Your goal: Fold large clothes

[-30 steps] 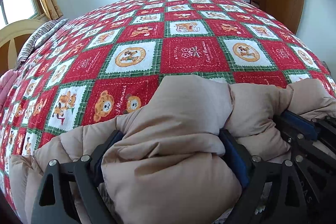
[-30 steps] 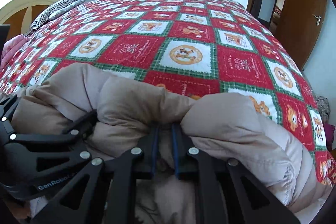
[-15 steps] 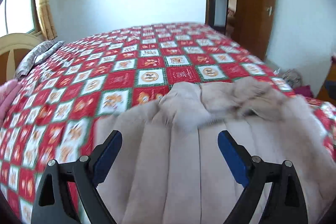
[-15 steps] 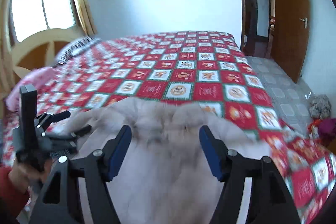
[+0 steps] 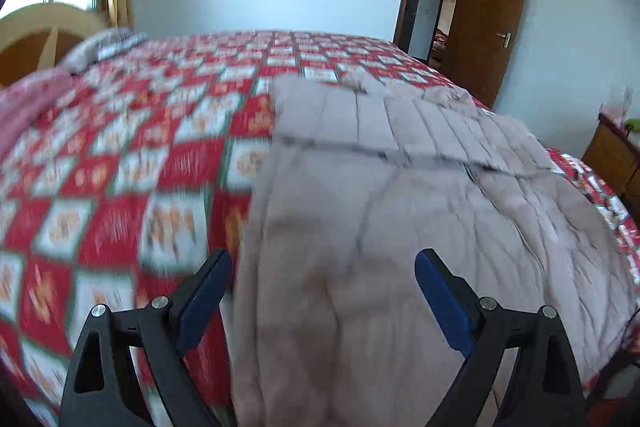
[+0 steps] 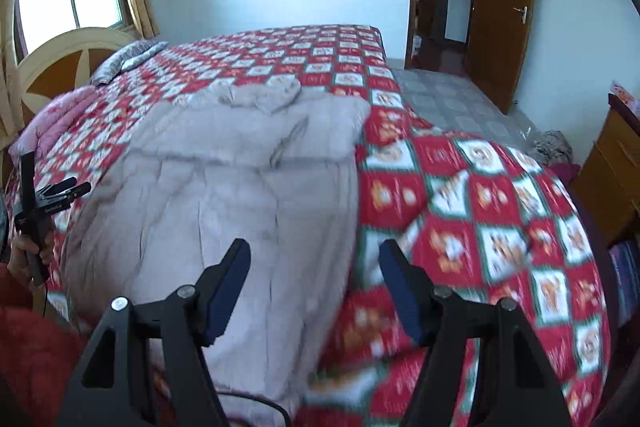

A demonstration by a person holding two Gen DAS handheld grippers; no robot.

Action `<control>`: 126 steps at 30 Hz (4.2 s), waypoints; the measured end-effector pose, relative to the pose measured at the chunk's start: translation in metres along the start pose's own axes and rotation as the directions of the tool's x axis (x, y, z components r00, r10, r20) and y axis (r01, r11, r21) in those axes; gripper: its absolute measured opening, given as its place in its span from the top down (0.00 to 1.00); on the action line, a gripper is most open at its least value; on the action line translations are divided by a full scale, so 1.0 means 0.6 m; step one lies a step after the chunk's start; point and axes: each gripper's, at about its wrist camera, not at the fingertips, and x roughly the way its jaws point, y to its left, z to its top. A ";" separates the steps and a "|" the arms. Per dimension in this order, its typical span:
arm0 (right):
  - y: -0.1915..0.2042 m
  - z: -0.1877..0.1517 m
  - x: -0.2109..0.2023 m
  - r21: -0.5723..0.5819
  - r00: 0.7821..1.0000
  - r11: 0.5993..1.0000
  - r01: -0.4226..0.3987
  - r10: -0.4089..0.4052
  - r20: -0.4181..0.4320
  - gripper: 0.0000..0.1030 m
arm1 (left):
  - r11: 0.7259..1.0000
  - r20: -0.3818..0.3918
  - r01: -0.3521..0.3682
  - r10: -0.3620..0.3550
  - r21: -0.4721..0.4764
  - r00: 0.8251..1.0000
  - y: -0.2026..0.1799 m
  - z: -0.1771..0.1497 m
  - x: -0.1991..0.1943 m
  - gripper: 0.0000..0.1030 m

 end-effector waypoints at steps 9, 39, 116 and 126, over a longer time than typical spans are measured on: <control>0.012 -0.101 0.037 0.069 0.991 0.996 -0.060 0.068 -0.112 0.44 | 0.999 -0.046 0.019 -0.017 0.044 0.999 -0.029 -0.088 -0.034 0.10; 0.032 -0.087 0.048 0.306 0.791 0.752 -0.584 0.612 0.005 0.87 | 0.984 0.116 -0.171 0.176 -0.054 0.977 0.079 -0.042 -0.130 0.10; 0.013 0.362 0.229 -0.003 0.923 0.995 0.104 -0.096 0.373 0.85 | 0.995 0.207 0.071 -0.083 0.063 0.975 -0.009 0.402 0.126 0.82; -0.043 0.373 0.518 0.100 0.969 0.976 0.195 -0.208 0.135 0.83 | 0.969 0.046 -0.200 0.195 0.146 0.980 -0.007 0.385 0.391 0.80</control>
